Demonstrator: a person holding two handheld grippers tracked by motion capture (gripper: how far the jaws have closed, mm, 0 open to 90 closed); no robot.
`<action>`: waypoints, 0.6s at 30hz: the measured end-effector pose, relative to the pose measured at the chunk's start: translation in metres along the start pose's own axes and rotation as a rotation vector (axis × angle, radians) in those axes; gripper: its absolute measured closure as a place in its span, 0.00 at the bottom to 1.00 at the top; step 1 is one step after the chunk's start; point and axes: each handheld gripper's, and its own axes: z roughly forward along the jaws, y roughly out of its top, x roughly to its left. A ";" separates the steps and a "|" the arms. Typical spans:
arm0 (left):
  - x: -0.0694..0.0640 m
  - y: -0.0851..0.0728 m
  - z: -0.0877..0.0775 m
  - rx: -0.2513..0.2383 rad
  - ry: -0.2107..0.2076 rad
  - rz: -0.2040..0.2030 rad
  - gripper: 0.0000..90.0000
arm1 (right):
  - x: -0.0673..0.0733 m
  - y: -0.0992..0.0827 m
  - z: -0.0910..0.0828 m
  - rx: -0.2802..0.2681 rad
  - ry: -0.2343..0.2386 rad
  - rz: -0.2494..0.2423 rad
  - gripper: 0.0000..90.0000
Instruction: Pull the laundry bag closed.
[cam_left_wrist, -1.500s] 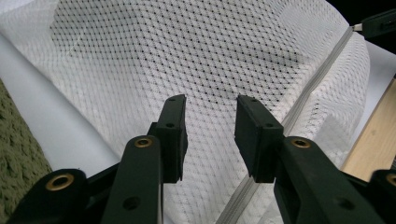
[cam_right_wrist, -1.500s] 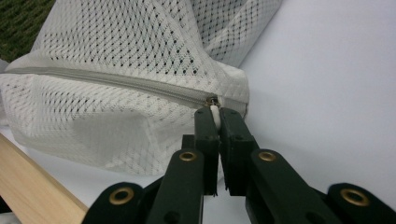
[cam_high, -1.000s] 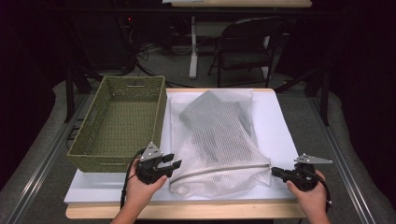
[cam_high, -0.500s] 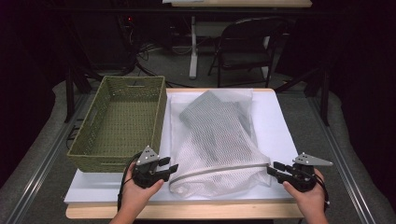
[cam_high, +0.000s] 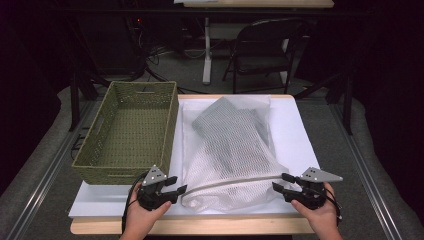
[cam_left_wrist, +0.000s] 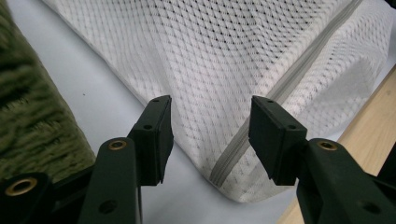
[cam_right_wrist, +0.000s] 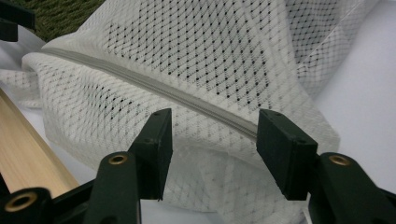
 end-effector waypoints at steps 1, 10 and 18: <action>0.000 -0.001 0.001 0.005 -0.002 -0.003 0.56 | 0.001 -0.001 0.001 0.005 0.003 0.001 0.51; 0.004 -0.004 0.008 -0.001 0.004 -0.018 0.55 | 0.009 -0.007 0.014 0.012 0.010 -0.043 0.48; 0.005 -0.007 0.014 0.012 0.021 -0.019 0.54 | 0.012 -0.010 0.021 0.026 0.006 -0.078 0.48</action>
